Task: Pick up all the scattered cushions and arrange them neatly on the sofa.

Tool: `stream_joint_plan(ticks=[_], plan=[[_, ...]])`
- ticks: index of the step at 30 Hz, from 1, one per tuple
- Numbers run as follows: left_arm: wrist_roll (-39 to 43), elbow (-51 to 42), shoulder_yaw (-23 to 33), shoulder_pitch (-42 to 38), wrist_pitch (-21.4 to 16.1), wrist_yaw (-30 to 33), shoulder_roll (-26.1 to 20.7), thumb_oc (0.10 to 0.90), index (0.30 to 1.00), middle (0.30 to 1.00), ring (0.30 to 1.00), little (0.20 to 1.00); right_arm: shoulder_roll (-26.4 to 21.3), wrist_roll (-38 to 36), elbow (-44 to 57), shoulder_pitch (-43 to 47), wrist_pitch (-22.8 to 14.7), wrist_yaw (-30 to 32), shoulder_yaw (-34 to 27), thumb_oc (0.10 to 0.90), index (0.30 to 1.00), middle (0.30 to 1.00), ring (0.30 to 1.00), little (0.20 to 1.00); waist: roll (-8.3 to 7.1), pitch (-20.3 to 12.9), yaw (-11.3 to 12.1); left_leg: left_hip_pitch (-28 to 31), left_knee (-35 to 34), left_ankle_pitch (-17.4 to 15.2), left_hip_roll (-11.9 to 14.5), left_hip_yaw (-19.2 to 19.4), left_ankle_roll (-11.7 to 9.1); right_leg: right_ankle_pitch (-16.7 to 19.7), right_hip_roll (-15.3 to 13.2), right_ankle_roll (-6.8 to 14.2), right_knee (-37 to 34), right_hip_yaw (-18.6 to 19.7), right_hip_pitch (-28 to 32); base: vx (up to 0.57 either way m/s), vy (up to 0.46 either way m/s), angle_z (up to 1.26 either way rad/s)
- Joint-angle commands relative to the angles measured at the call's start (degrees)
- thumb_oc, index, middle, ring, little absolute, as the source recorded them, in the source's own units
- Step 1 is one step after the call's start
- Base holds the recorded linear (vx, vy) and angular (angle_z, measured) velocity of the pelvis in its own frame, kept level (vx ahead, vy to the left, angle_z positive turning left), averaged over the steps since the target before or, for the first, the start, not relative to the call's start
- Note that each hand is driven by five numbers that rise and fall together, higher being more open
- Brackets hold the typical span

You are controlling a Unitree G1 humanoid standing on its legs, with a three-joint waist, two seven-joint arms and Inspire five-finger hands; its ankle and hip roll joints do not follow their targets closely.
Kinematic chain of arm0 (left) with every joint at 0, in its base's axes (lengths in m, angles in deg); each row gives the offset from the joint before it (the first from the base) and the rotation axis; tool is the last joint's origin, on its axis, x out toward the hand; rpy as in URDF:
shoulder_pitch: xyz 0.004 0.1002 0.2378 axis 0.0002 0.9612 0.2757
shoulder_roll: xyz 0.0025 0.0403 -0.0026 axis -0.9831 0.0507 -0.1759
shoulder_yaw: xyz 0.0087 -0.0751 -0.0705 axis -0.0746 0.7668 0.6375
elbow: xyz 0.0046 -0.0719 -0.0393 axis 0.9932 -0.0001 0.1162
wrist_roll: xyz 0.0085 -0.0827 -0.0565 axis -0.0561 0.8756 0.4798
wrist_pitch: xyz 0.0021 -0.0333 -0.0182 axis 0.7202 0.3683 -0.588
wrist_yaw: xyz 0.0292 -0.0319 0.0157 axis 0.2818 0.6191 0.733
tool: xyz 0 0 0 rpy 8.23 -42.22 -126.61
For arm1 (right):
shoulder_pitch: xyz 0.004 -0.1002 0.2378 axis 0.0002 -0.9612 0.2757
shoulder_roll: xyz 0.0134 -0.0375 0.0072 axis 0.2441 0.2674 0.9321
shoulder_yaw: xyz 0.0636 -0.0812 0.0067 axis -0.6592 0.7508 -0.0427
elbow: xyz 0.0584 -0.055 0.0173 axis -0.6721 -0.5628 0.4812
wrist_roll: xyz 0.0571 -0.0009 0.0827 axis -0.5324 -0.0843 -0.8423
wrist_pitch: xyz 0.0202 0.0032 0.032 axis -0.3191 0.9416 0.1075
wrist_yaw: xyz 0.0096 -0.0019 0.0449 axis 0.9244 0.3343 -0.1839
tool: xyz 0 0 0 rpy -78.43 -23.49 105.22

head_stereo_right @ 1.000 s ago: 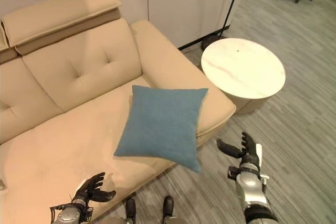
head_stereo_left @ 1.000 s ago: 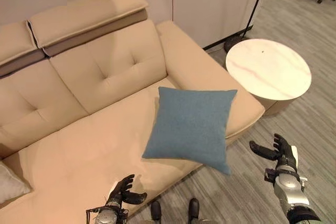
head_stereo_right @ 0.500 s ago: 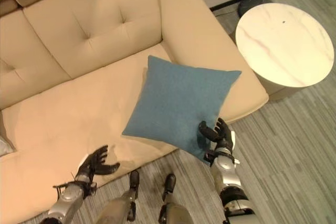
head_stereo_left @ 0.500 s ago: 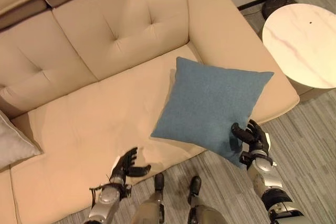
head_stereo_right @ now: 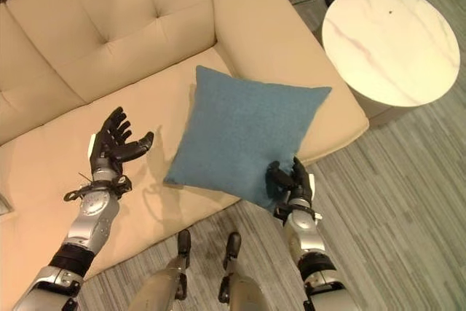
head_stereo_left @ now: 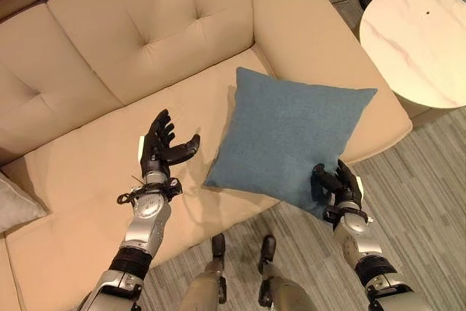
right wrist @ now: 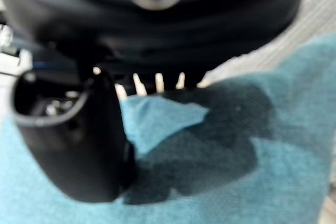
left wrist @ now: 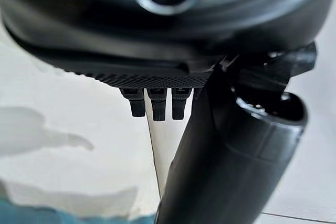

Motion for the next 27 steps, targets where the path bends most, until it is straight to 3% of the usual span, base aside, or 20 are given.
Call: stream_joint_plan(ticks=[1,7,14,15,16,17,22,27], plan=[[-1.8,0.3,-2.0,-5.2,-5.4,1.1,-1.6,0.8,0.9,0.9,0.9,0.9,0.7,2.1,4.7,3.5,-3.1,-1.3,2.8,0.8,0.9,0.9,0.9,0.9,-3.5,-2.1,0.5,-4.0,3.3,-3.9,-2.0,0.6,-1.3,-1.7,-4.8,6.8,5.2,4.9,-5.0,-0.03,0.02,-0.16],[-7.2,9.4,-8.3,-13.5,-2.4,1.8,-3.8,0.8,0.9,0.9,0.9,0.9,-2.0,1.7,6.1,11.7,-3.3,-0.4,5.9,0.8,0.9,0.9,0.9,0.9,-4.47,-0.2,-1.1,-9.1,5.4,-3.3,-1.8,1.8,-1.4,-0.3,-4.8,6.9,6.8,6.5,-10.4,-0.06,0.026,-0.21],[-6.0,15.7,-13.0,-18.1,-0.5,0.0,0.3,0.8,0.9,0.9,0.9,0.9,-1.2,0.8,10.4,18.7,-4.2,0.8,8.3,0.8,0.9,0.9,0.9,0.9,-4.85,1.3,-2.7,-14.9,5.8,-1.8,-1.5,2.6,-1.5,1.2,-4.5,6.9,7.4,7.8,-17.5,-0.05,0.012,-0.2],[-5.6,15.6,-13.0,-18.2,-0.6,-0.1,0.9,0.593,0.589,0.589,0.589,0.589,-0.8,0.7,11.0,18.9,-4.4,0.8,8.6,0.579,0.568,0.568,0.568,0.568,-4.75,1.3,-2.8,-15.2,5.6,-1.6,-1.6,2.6,-1.5,1.2,-4.4,6.9,7.4,7.9,-17.9,-0.03,-0.011,-0.11],[-5.6,15.6,-13.0,-18.2,-0.6,-0.1,0.9,0.558,0.538,0.538,0.538,0.538,-0.8,0.7,11.0,18.9,-4.4,0.8,8.6,0.54,0.509,0.509,0.509,0.509,-4.75,1.3,-2.8,-15.2,5.6,-1.6,-1.6,2.6,-1.5,1.2,-4.4,6.9,7.4,7.9,-17.9,-0.01,-0.01,-0.1],[-5.2,15.3,-13.0,-18.3,-0.7,0.0,1.4,0.4,0.3,0.3,0.3,0.3,-0.4,0.8,11.8,19.0,-4.7,1.0,8.7,0.4,0.3,0.3,0.3,0.3,-4.66,1.5,-2.9,-15.5,5.5,-1.5,-1.7,2.6,-1.5,1.3,-4.3,6.9,7.3,8.1,-18.2,-0.02,-0.015,-0.08],[-3.7,12.7,-12.1,-17.2,-1.7,0.3,2.8,0.4,0.3,0.3,0.3,0.3,1.2,1.3,13.9,17.7,-5.7,0.3,9.0,0.4,0.3,0.3,0.3,0.3,-3.96,1.6,-2.8,-14.3,4.7,-1.5,-2.0,2.2,-1.4,0.9,-4.1,6.9,7.2,8.3,-17.4,0.0,-0.011,-0.01],[-3.0,7.1,-9.3,-13.1,-2.7,0.2,2.8,0.4,0.3,0.3,0.3,0.3,1.8,3.8,17.6,11.9,-6.0,-0.8,8.2,0.4,0.3,0.3,0.3,0.3,-2.97,0.8,-2.4,-9.3,3.5,-2.3,-2.0,1.8,-1.5,-0.6,-3.9,6.6,7.1,8.3,-12.9,0.02,-0.035,0.0]])
